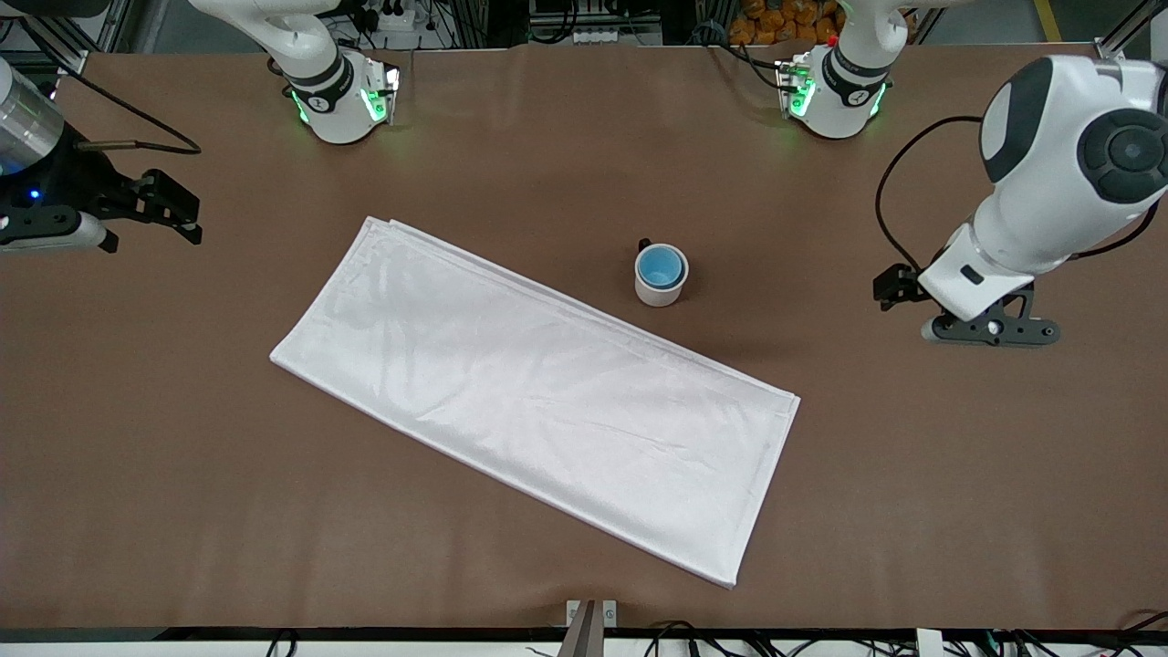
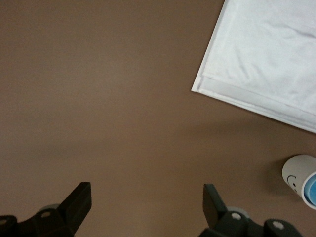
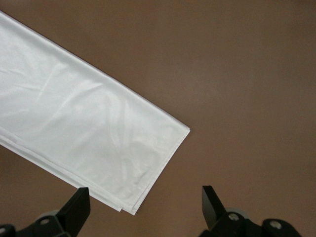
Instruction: Place blue cup into white mug on table
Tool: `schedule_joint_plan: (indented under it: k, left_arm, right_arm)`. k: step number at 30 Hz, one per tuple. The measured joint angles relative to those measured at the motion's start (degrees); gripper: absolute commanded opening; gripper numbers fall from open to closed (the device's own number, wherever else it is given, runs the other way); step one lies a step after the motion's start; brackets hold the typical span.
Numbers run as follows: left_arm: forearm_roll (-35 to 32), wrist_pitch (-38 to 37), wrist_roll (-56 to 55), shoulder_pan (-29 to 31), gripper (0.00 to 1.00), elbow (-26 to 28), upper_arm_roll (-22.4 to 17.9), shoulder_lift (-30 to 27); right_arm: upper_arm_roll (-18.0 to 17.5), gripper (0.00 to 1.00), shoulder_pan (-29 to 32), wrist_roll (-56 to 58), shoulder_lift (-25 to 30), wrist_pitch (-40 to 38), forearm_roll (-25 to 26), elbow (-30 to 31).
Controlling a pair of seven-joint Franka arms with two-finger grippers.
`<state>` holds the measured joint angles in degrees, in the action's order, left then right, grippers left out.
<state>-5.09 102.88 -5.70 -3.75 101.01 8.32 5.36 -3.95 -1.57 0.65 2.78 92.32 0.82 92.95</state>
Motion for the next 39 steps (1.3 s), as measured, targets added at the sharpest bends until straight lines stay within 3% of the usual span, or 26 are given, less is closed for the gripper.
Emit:
schedule_joint_plan:
  k: [14,22,28,39]
  left_arm:
    - [4.5,-1.3,1.7,-0.9,1.00,4.3,-3.5,-7.0]
    - [9.1,-0.8,3.2,-1.0,1.00,0.1,-9.3,-10.0]
    - [6.8,-1.0,4.0,-2.0,1.00,-3.7,-9.6,-10.8]
    - [4.0,-5.6,11.6,-3.3,1.00,-4.5,-9.6,-10.8]
  right_arm:
    - [0.0,1.00,-0.3,0.0,0.0,0.0,-1.6,0.0]
    - [0.1,1.00,-0.3,0.0,0.0,0.0,-1.7,0.0]
    - [0.1,1.00,-0.3,0.0,0.0,0.0,-1.8,0.0]
    - [0.4,1.00,-0.5,0.1,0.0,0.0,-1.8,0.0]
